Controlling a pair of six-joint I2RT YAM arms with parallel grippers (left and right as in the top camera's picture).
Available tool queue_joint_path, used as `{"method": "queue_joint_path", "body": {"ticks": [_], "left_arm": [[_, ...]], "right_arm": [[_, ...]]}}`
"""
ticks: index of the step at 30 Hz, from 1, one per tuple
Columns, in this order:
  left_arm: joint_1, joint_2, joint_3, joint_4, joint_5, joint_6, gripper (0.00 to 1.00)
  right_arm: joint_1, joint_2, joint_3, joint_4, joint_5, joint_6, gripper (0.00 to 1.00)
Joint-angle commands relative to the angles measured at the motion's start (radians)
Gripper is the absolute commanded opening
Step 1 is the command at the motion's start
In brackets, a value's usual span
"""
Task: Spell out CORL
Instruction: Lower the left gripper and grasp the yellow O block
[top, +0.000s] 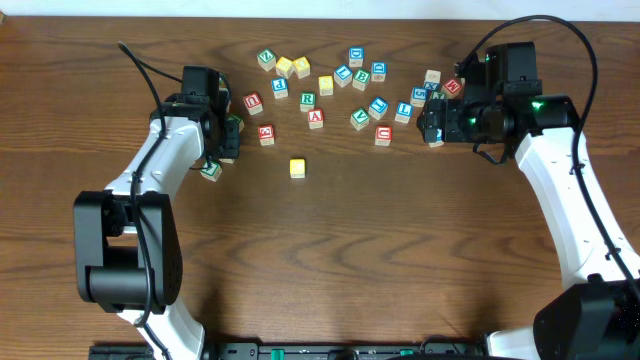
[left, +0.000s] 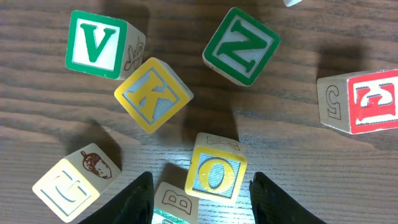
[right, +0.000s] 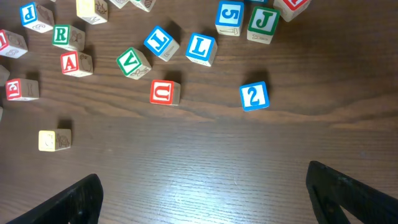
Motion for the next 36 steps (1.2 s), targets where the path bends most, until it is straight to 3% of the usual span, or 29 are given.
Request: {"method": "queue_joint_path", "body": {"ticks": [1, 22, 36], "left_arm": [[0.001, 0.012, 0.000, 0.008, 0.002, 0.014, 0.49], [0.001, 0.018, -0.015, 0.036, 0.002, 0.029, 0.49], [0.000, 0.112, -0.015, 0.070, 0.062, 0.077, 0.49]], "right_arm": [[0.009, 0.002, 0.021, 0.002, 0.001, 0.012, 0.99], [0.009, 0.002, 0.021, 0.005, 0.000, 0.012, 0.99], [0.009, 0.002, 0.021, 0.003, 0.001, 0.012, 0.99]]}}
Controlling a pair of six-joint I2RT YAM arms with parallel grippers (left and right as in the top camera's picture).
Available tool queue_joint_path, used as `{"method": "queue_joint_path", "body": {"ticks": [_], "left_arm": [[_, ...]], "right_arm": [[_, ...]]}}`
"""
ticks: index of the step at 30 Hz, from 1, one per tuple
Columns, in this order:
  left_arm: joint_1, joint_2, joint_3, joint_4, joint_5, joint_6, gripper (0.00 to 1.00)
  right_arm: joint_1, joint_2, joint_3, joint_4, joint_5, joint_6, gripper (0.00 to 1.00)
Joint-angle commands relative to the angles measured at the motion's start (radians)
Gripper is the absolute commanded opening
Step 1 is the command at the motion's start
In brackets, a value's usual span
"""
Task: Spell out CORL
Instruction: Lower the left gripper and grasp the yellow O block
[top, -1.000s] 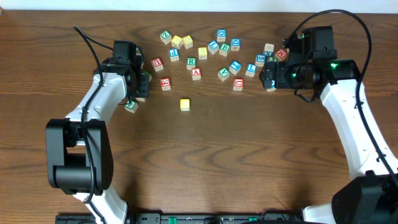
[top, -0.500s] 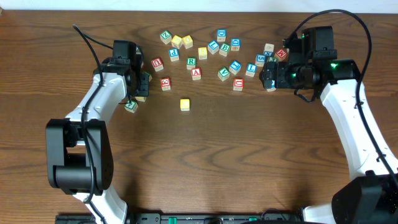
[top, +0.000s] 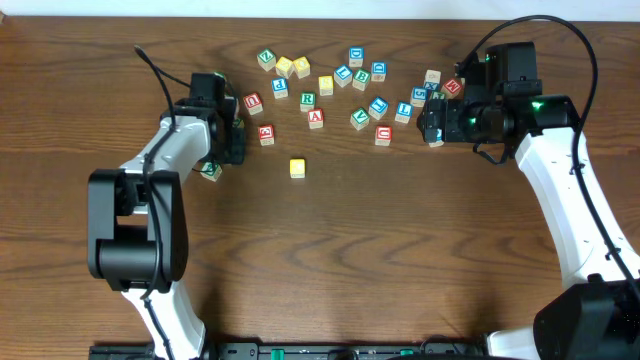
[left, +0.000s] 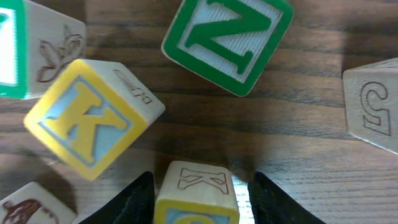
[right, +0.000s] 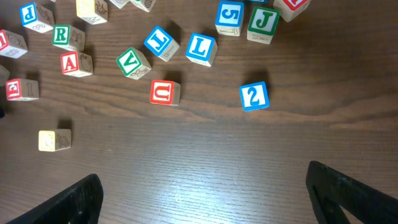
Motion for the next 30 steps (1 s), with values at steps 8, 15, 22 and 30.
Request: {"method": "queue_joint_path", "body": {"ticks": [8, 15, 22, 30], "left_arm": [[0.000, -0.003, -0.012, 0.016, 0.020, 0.015, 0.38], [0.000, -0.032, -0.011, 0.002, 0.020, -0.010, 0.37], [0.000, -0.102, -0.010, -0.032, 0.020, -0.133, 0.28], [-0.010, -0.117, -0.006, -0.063, 0.020, -0.169, 0.27]], "right_arm": [[0.009, 0.002, 0.021, 0.003, 0.001, 0.012, 0.99], [0.009, 0.002, 0.021, 0.003, 0.001, 0.012, 0.99], [0.009, 0.002, 0.021, 0.002, 0.001, 0.012, 0.99], [0.009, 0.002, 0.021, -0.006, 0.001, 0.012, 0.99]]}}
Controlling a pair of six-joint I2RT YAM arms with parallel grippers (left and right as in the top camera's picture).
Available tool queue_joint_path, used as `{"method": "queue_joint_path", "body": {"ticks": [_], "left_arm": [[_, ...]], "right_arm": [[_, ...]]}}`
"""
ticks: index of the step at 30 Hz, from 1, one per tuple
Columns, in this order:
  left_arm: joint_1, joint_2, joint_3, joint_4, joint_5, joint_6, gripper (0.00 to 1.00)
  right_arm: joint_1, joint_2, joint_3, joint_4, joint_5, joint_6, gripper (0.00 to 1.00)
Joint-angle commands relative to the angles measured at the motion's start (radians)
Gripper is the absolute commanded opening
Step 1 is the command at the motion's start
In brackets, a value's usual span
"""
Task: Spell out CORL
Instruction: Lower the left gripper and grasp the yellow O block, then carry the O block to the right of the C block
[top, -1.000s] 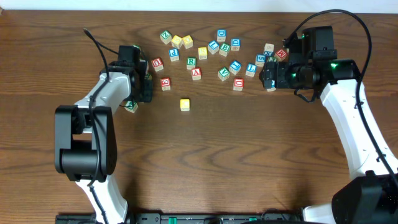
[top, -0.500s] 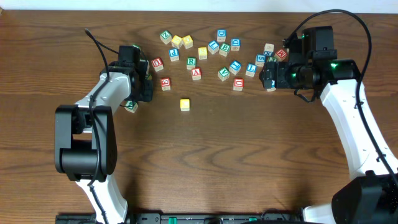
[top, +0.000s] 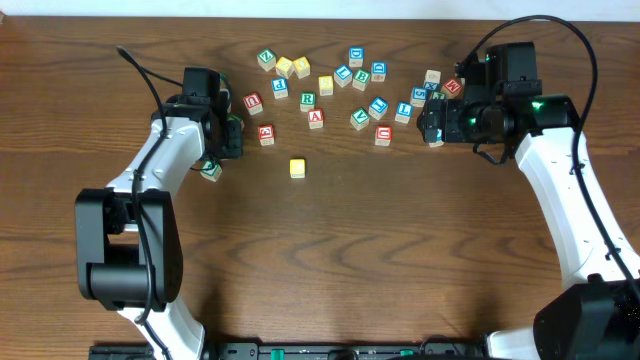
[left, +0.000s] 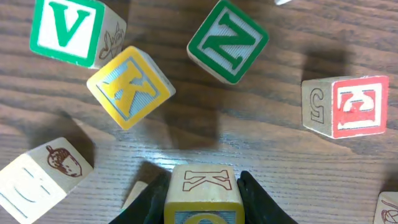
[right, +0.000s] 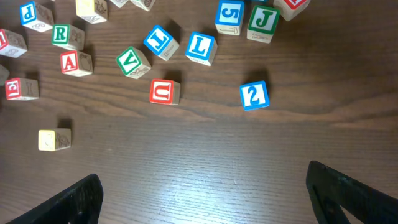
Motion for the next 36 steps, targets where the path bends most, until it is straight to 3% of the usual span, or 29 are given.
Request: {"method": "queue_joint_path", "body": {"ticks": [1, 11, 18, 24, 28, 36], "left_arm": [[-0.017, -0.022, -0.002, -0.010, 0.006, -0.027, 0.27], [-0.190, -0.114, 0.006, -0.018, 0.005, -0.098, 0.27], [-0.367, -0.113, 0.005, 0.018, 0.003, -0.299, 0.27], [-0.489, -0.094, 0.005, 0.069, -0.104, -0.417, 0.28], [-0.540, -0.069, 0.005, 0.079, -0.192, -0.465, 0.28], [-0.547, 0.009, 0.005, 0.086, -0.209, -0.473, 0.28]], "right_arm": [[0.009, 0.002, 0.021, -0.003, 0.001, 0.012, 0.99], [0.009, 0.002, 0.021, -0.003, 0.000, 0.012, 0.99], [0.009, 0.002, 0.021, -0.006, 0.000, 0.012, 0.99], [0.009, 0.002, 0.021, -0.012, 0.000, 0.012, 0.99], [0.009, 0.002, 0.021, -0.020, 0.000, 0.012, 0.99], [0.009, 0.002, 0.021, -0.022, 0.000, 0.012, 0.99]]}}
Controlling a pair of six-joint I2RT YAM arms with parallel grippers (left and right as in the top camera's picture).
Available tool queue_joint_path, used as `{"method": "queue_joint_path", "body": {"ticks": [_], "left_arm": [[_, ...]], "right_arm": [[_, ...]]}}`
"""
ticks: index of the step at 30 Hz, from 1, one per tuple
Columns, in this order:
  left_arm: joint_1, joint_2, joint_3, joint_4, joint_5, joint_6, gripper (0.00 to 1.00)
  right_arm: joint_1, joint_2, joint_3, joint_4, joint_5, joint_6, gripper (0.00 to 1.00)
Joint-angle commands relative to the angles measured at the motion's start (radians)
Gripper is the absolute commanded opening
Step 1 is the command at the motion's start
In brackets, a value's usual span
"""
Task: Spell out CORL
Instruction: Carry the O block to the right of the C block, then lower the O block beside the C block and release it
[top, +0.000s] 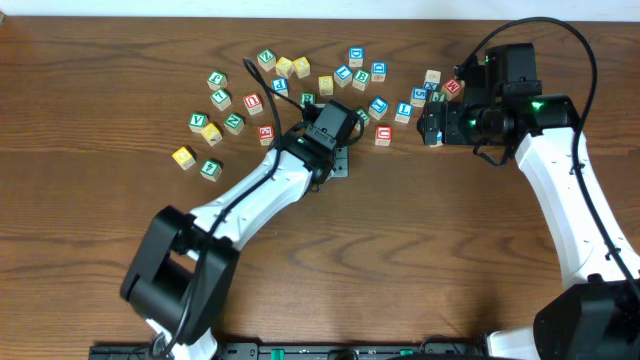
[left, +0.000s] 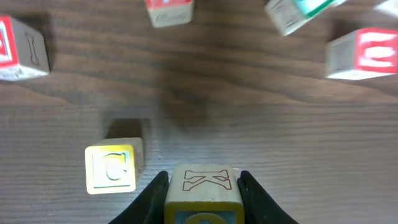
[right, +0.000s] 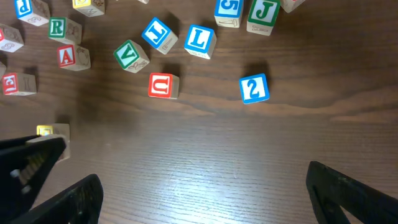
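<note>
My left gripper is shut on a yellow O block; the block's side with an outlined K faces the camera. It hangs just right of the yellow C block, near the table's middle. In the overhead view the left gripper is there and the arm hides the C block. A green R block and a blue L block lie in the scatter at the back. My right gripper is open over bare wood, holding nothing.
Several letter blocks lie across the back, among them a red U, a blue 2 and a green V. A small group with V, K and N sits at the left. The table's front is bare wood.
My left gripper, still shut on the O block, has moved from the left group of blocks to the table's middle, beside the yellow C block. The right arm has barely moved.
My left gripper first stood open around the O block in the left group, then lower with its fingers either side of it. Then it was shut on the block. Now the block is held beside the C. The right gripper stayed open at the right.
</note>
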Motion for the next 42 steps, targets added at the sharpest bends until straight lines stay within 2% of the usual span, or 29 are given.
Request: {"method": "queue_joint_path", "body": {"ticks": [1, 7, 38, 41, 42], "left_arm": [[0.003, 0.051, 0.005, 0.003, -0.041, -0.022, 0.27], [0.003, 0.095, 0.005, 0.037, -0.053, 0.013, 0.27], [0.022, 0.148, 0.004, 0.061, -0.075, 0.012, 0.28], [0.022, 0.148, 0.004, 0.062, -0.075, 0.012, 0.29], [0.022, 0.148, 0.004, 0.062, -0.074, 0.012, 0.33]], "right_arm": [[0.009, 0.002, 0.021, -0.001, 0.000, 0.012, 0.99], [0.009, 0.002, 0.021, -0.008, 0.000, 0.012, 0.99], [0.009, 0.002, 0.021, -0.018, 0.001, 0.012, 0.99], [0.009, 0.002, 0.021, -0.018, 0.001, 0.012, 0.99], [0.009, 0.002, 0.021, -0.018, 0.001, 0.012, 0.99]]}}
